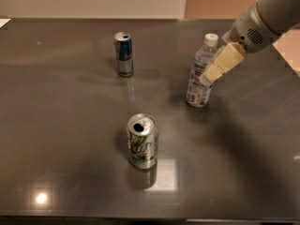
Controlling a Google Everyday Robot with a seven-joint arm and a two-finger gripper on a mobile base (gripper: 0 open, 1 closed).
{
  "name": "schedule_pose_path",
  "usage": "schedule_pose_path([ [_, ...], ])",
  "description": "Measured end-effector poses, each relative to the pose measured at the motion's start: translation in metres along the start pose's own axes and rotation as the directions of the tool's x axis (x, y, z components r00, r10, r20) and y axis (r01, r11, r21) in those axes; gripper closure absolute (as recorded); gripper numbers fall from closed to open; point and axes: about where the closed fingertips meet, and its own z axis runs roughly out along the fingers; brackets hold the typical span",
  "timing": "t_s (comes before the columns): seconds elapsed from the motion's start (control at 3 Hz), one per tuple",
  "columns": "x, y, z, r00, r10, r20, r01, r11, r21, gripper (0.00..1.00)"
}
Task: Move blue plastic bottle near redbull can
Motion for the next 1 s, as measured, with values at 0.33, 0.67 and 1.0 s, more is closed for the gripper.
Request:
schedule_pose_path([
  [0.33,0.0041,0.0041,0.0054,1.0,0.005,0.0,-0.005,0.9998,-0.021,0.15],
  [0.67,0.0033,0.0041,0.0082,1.0,0.007,0.009,-0.007,0.9996,-0.028,0.38],
  [1.0,0.0011,0.0025,0.0083,1.0,0.008,0.018,-0.008,0.9995,-0.029,0.61],
])
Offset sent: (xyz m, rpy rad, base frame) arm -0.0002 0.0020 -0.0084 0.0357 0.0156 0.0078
